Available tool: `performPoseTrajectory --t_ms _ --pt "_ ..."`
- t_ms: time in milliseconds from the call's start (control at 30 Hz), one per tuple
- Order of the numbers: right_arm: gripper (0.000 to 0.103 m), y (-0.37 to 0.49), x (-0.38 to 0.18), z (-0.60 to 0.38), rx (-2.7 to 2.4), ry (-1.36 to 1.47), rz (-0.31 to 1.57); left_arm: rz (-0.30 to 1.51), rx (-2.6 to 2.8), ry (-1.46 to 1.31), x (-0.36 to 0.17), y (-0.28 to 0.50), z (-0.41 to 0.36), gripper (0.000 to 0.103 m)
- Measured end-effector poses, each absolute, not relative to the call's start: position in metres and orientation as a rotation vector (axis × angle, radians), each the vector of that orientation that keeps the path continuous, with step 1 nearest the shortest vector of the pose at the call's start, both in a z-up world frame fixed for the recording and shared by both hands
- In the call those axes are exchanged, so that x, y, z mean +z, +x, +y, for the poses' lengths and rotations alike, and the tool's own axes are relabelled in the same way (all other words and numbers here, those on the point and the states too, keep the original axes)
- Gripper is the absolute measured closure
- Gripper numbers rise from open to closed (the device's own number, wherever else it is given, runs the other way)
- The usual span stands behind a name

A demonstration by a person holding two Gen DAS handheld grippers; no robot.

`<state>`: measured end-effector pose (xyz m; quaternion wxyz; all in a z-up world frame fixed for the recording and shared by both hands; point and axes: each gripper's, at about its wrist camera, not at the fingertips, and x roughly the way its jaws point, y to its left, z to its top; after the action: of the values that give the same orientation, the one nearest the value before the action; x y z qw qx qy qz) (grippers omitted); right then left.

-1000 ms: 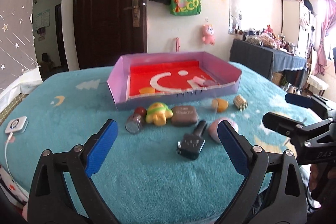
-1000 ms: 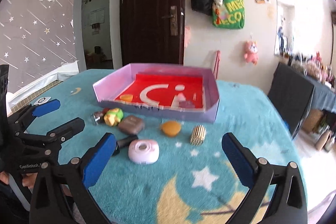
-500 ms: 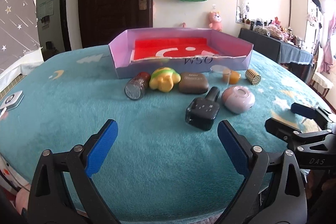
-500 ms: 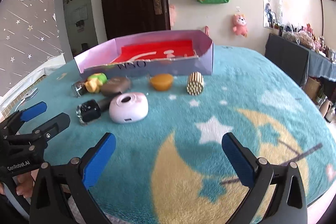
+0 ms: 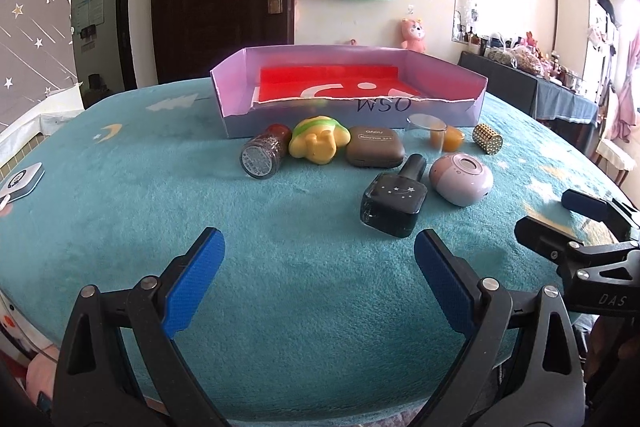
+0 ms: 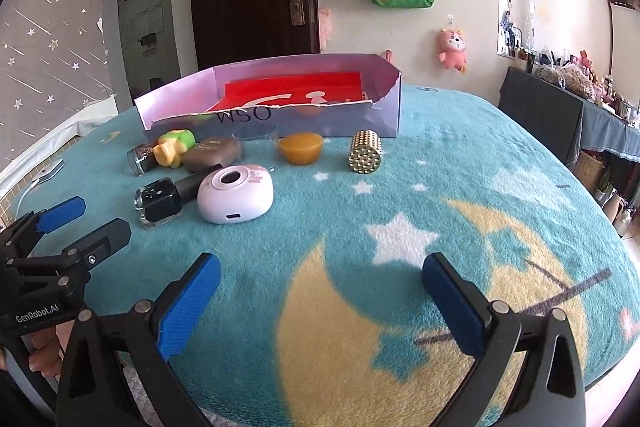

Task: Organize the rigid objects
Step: 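Lift both tools out of the box and back over the remaining items, then grasp the black nail polish with the left tool while the right tool approaches the pink compact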

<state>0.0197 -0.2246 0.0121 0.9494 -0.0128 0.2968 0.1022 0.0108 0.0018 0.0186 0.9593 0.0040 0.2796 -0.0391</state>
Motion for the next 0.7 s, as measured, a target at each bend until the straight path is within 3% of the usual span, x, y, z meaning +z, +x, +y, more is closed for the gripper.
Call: performPoseTrajectory --t_ms 700 --pt "0.000 0.032 0.016 -0.227 0.229 0.001 0.622 0.609 -0.156 0.019 0.031 0.033 -0.003 0.006"
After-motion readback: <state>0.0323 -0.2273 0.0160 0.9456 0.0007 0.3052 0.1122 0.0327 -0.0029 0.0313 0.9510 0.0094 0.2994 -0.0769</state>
